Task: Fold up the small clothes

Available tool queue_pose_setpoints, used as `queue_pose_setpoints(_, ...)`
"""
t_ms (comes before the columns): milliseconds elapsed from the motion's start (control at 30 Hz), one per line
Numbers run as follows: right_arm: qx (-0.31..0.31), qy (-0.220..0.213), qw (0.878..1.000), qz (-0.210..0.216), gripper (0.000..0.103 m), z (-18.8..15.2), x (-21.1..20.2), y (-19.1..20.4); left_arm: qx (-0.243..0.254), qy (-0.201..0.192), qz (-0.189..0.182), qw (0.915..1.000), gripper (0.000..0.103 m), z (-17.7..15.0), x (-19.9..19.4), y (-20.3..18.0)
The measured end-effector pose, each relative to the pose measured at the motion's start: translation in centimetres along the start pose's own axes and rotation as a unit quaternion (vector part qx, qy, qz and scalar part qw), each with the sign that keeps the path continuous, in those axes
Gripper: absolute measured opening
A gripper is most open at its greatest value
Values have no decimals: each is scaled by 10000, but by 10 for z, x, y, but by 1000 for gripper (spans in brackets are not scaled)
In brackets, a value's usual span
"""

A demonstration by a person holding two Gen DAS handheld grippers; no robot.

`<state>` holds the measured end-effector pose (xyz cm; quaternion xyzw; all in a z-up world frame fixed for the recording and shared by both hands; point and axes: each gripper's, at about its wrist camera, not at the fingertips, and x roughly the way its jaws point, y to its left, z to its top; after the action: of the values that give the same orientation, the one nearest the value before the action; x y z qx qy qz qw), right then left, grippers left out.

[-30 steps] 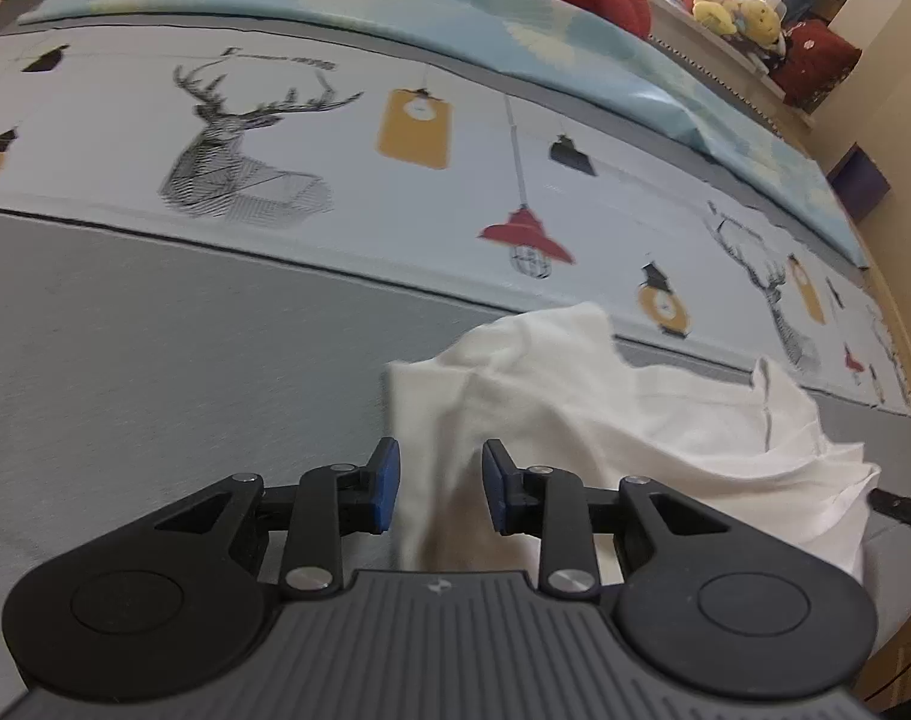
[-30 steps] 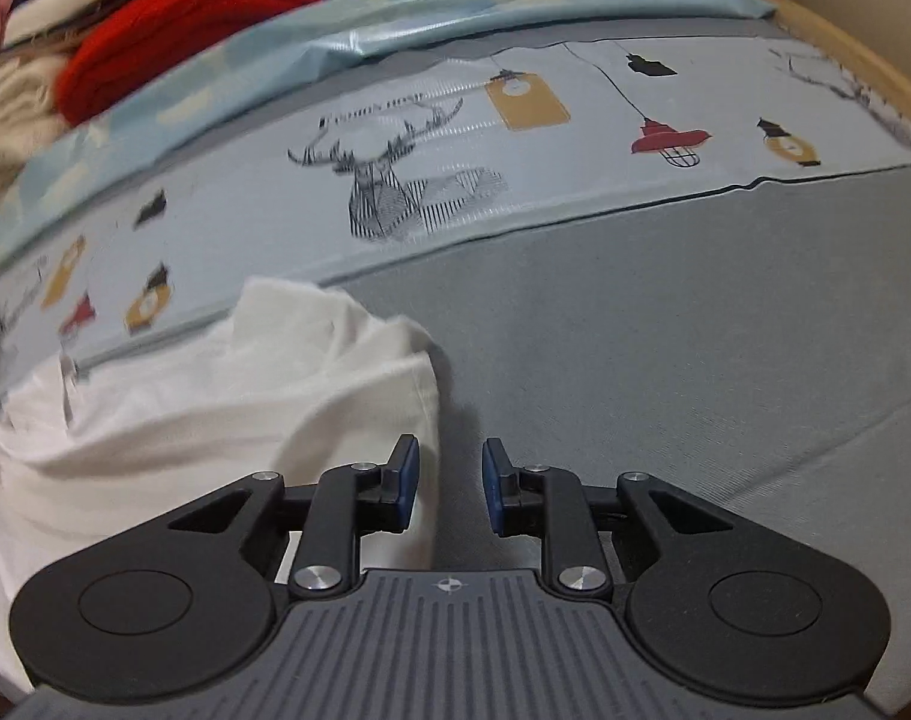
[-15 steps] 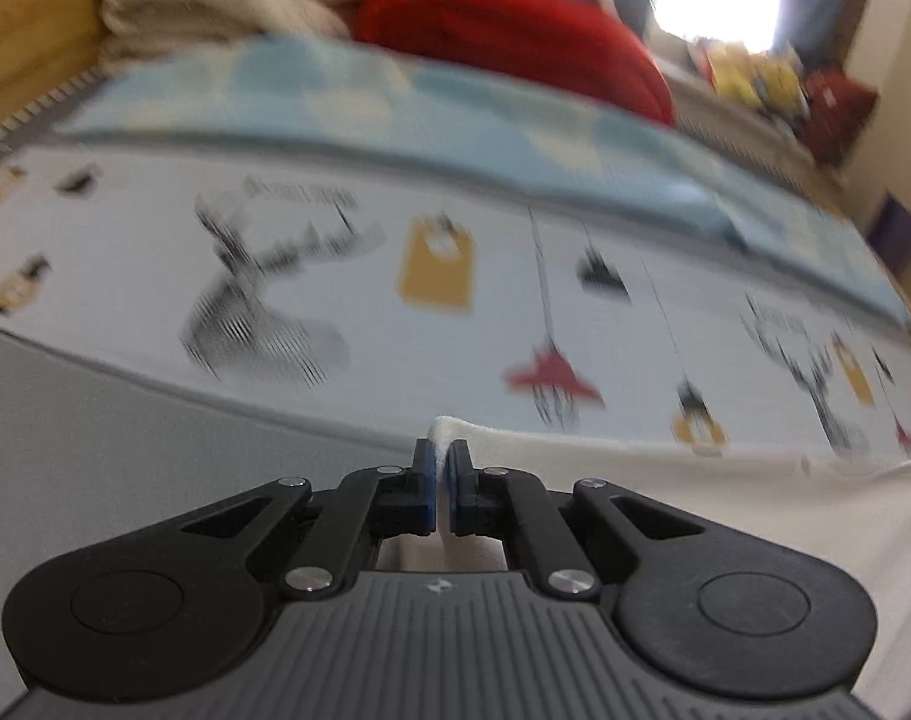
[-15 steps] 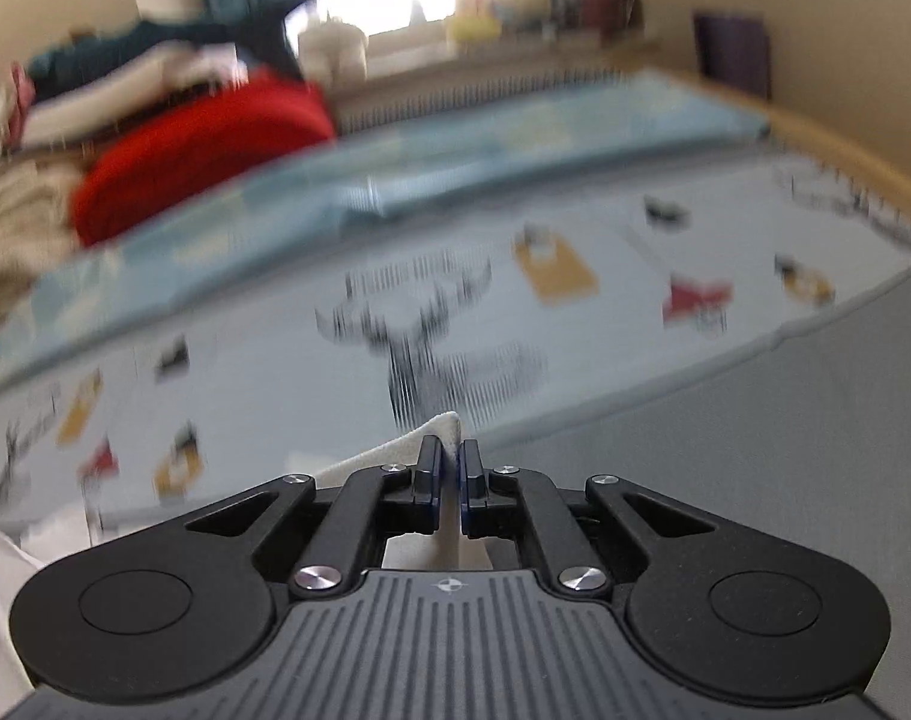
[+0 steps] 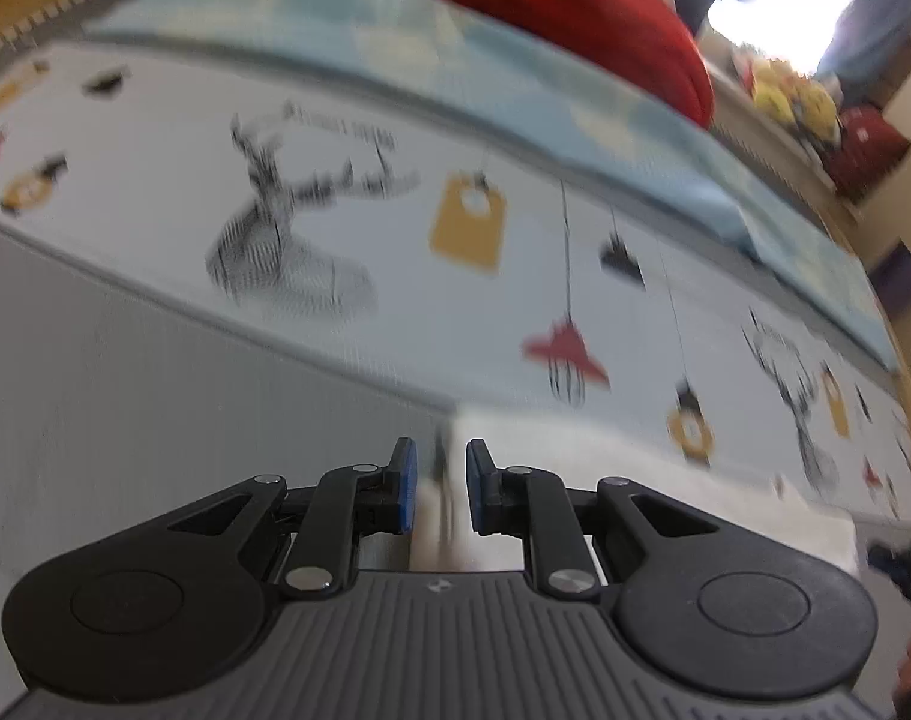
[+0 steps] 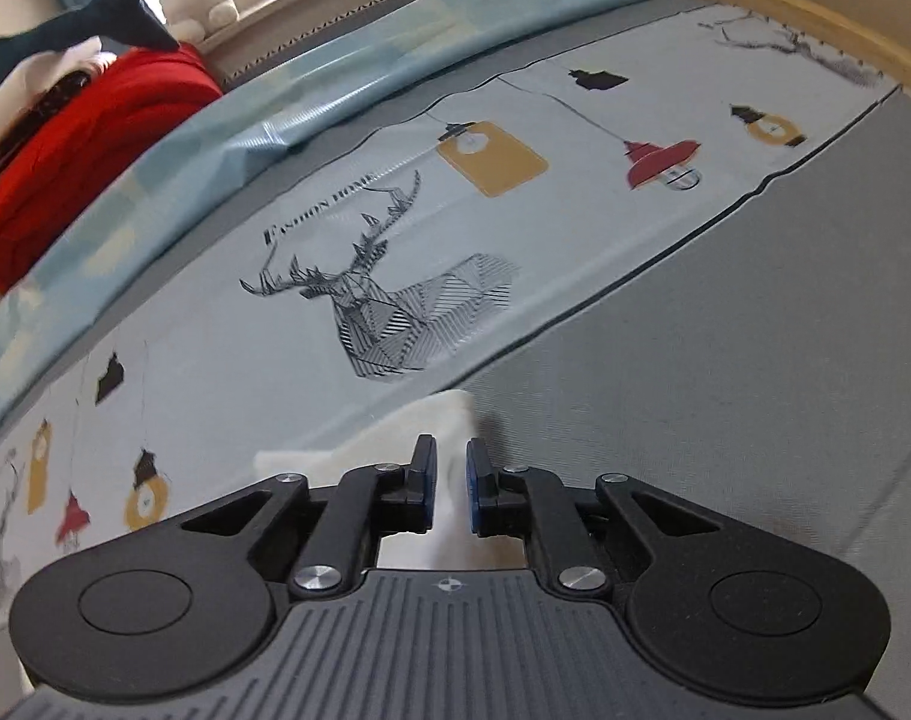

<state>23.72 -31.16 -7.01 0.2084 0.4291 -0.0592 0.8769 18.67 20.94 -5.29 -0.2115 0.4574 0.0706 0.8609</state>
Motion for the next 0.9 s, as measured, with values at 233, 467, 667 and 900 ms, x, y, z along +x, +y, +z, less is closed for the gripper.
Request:
queue_pose_setpoints(233,-255,761,9956,490,28,-27,-32,-17,130,1466,-283,9887,33,-50,1,18)
queue_pose_setpoints(467,-687,1491,9853,473,28,-66,-59,-32,604,1824,-313,9809,33,-88,-6,16)
queue_pose_setpoints(667,-1049,2058,9729,-97,28,-90,-67,-43,1434,2057,-316,9675,14,-108,-10,3)
queue_pose_setpoints(900,-885,1417,9853,343,3,-76,-107,-54,1103,1618,-583,9789,3,-102,-40,15)
